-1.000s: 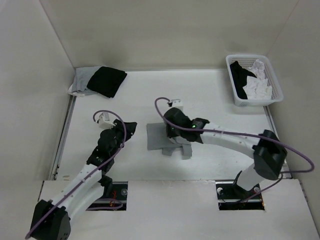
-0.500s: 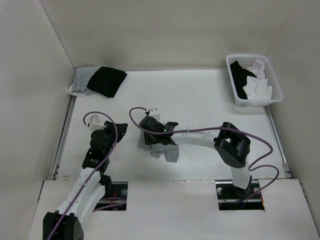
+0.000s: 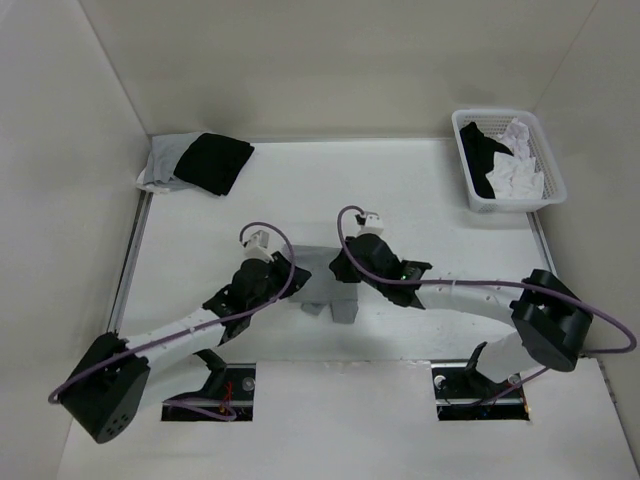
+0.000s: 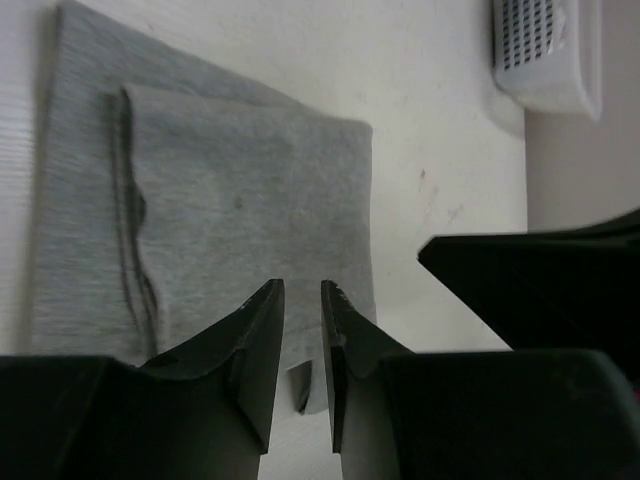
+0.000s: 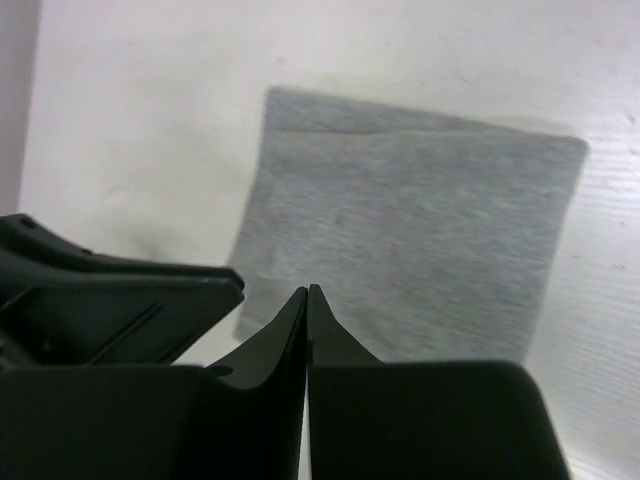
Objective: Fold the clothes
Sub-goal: Fold the tank top
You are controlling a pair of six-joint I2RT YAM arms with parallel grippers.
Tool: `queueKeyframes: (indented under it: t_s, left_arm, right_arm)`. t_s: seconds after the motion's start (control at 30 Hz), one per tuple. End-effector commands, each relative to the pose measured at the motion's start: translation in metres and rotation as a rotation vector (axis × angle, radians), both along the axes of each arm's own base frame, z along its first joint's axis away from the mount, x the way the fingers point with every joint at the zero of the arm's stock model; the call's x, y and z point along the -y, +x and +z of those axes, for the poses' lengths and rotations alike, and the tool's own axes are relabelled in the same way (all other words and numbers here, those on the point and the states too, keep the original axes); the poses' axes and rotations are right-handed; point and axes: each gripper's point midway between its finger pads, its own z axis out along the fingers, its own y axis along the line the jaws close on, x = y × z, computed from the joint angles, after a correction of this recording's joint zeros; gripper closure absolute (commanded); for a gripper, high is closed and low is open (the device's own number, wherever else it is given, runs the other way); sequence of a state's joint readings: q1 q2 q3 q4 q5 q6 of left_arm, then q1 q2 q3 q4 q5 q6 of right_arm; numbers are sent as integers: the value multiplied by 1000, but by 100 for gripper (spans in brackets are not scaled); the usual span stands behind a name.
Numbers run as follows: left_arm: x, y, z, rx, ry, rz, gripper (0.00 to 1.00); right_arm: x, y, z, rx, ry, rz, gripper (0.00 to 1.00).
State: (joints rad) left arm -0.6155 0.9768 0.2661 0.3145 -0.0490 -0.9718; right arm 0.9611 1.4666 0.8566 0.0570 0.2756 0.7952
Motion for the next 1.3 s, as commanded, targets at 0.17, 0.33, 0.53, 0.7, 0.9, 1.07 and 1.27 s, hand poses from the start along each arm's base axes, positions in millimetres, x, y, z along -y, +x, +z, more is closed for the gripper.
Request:
queueKeyframes:
  t_s: [0.17, 0.33, 0.53, 0.7, 0.9, 1.07, 1.27]
  left_arm:
    - [11, 2, -26, -20, 9, 28, 82]
    - [-3, -10, -54, -75, 53, 41, 82]
    - [-17, -11, -51, -55, 43, 76, 78]
    - [-26, 1, -12, 51, 42, 94, 72]
    - [-72, 18, 11, 105, 179, 201, 62]
    - [-124, 29, 16, 67, 264, 340, 52]
    - [-163, 28, 0, -55, 296, 459, 46]
  right_arm:
    - [-1, -8, -37, -62, 101, 12, 94]
    - [11, -18, -61, -105, 106, -11, 94]
    - [27, -32, -72, -134, 116, -28, 87]
    - [34, -36, -22, -36, 187, 6, 72]
    - [76, -9, 62, 195, 229, -51, 63]
    - [138, 31, 112, 342, 294, -248, 54]
    - [186, 62, 77, 371, 271, -429, 51]
